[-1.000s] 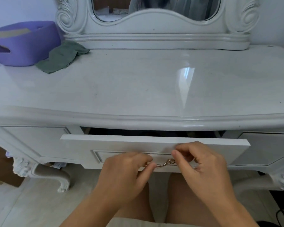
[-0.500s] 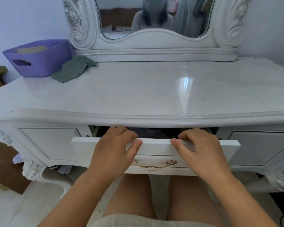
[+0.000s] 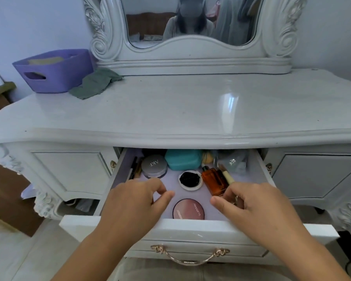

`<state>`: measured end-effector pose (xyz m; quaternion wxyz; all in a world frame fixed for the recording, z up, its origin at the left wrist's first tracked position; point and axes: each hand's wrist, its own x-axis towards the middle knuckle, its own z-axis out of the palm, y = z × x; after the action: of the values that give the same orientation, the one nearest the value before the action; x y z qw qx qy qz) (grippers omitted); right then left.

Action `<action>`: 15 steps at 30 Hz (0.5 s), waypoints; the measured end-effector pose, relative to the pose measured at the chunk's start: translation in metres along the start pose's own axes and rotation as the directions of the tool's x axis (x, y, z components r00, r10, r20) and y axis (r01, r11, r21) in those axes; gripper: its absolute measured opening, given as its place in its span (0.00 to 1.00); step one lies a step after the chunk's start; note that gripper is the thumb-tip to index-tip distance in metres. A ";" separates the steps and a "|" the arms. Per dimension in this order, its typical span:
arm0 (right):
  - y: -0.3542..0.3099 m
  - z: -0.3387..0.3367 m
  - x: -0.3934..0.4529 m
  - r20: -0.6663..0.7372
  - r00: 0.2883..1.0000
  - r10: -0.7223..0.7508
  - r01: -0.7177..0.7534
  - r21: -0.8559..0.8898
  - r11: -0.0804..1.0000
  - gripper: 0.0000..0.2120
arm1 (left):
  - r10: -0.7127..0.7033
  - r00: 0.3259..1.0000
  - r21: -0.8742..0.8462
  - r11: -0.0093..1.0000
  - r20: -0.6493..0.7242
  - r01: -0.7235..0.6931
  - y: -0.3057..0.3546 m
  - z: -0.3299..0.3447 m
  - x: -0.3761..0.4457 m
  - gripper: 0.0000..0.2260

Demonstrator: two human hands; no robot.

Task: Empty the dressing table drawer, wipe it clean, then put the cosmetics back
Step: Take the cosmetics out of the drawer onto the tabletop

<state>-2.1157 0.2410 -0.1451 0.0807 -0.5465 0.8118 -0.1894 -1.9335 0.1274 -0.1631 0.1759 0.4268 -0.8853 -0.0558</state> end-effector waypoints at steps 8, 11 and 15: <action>-0.006 -0.003 -0.022 0.187 0.982 -0.019 0.030 -0.056 0.998 0.22 | 0.002 0.998 -0.001 1.000 0.060 -0.002 0.006 -0.005 -0.033 0.18; -0.010 0.000 -0.033 0.230 0.972 -0.043 0.068 -0.102 0.992 0.22 | 0.008 0.998 0.017 1.000 0.062 -0.009 0.007 -0.007 -0.047 0.19; -0.010 -0.001 -0.041 0.263 0.963 -0.062 0.097 -0.121 0.988 0.21 | -0.003 0.998 0.002 1.000 0.056 0.003 0.006 -0.011 -0.056 0.17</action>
<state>-2.0918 0.2757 -0.1434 0.1414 -0.6030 0.7824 -0.0652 -1.9022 0.1750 -0.1662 0.1504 0.4265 -0.8894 -0.0671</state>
